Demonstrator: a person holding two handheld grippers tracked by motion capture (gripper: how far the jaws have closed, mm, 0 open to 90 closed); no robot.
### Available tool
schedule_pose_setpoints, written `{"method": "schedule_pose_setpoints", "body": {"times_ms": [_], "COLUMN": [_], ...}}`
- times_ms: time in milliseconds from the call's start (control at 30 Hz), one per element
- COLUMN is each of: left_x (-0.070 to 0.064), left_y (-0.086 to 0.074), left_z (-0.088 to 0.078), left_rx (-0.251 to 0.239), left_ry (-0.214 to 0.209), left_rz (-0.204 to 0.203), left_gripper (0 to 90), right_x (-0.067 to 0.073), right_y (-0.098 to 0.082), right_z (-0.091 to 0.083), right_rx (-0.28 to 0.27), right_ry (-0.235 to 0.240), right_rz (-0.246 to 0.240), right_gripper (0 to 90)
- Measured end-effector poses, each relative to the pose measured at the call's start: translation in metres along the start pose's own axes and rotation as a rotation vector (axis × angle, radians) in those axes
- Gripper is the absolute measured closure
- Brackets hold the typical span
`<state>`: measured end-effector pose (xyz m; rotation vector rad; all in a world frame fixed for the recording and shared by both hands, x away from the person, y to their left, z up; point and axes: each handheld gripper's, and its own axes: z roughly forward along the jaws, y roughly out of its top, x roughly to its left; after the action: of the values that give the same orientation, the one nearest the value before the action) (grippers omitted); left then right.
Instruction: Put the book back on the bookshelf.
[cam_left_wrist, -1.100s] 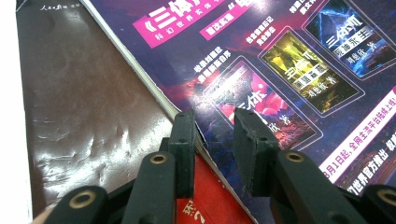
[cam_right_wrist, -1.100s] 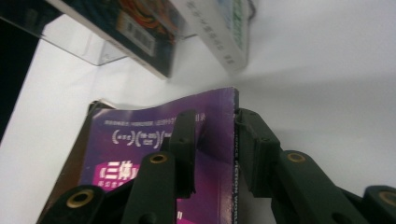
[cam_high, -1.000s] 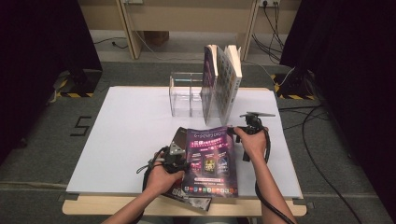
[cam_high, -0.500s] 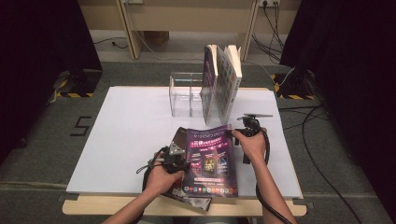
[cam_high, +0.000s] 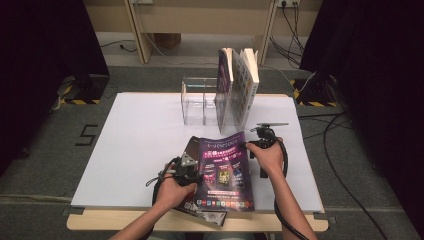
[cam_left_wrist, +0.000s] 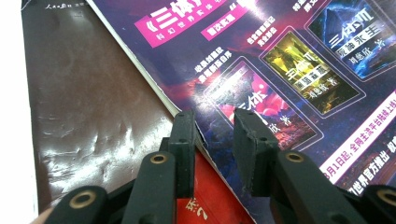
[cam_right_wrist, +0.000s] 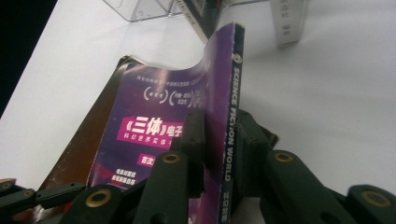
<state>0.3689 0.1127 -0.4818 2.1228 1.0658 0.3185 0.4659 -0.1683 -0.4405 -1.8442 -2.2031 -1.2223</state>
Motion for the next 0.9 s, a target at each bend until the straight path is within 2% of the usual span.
{"method": "schedule_pose_setpoints", "body": {"times_ms": [100, 167, 367, 500, 733, 900], "left_x": [0.0, 0.001, 0.007, 0.009, 0.01, 0.013], "left_y": [-0.001, -0.001, -0.004, -0.009, -0.016, -0.021], "left_z": [0.0, -0.001, -0.002, -0.004, -0.018, -0.031], "left_rx": [-0.004, -0.004, -0.016, -0.03, -0.067, -0.096], "left_ry": [0.003, 0.0, -0.034, -0.045, -0.039, -0.026], "left_rz": [0.0, -0.007, -0.051, -0.06, -0.071, -0.061], "left_gripper": [69.3, 69.2, 68.3, 66.6, 62.0, 60.7], "right_x": [0.005, 0.007, 0.014, 0.017, 0.025, 0.031], "right_y": [0.0, -0.001, -0.003, -0.004, -0.006, -0.007], "right_z": [-0.001, -0.002, -0.006, -0.009, -0.015, -0.018], "right_rx": [-0.01, -0.024, -0.063, -0.085, -0.12, -0.138], "right_ry": [0.001, -0.003, 0.008, 0.007, 0.008, 0.013], "right_rz": [0.009, -0.006, -0.006, -0.012, -0.036, -0.05], "right_gripper": [81.4, 82.4, 84.1, 84.4, 84.6, 84.7]}}
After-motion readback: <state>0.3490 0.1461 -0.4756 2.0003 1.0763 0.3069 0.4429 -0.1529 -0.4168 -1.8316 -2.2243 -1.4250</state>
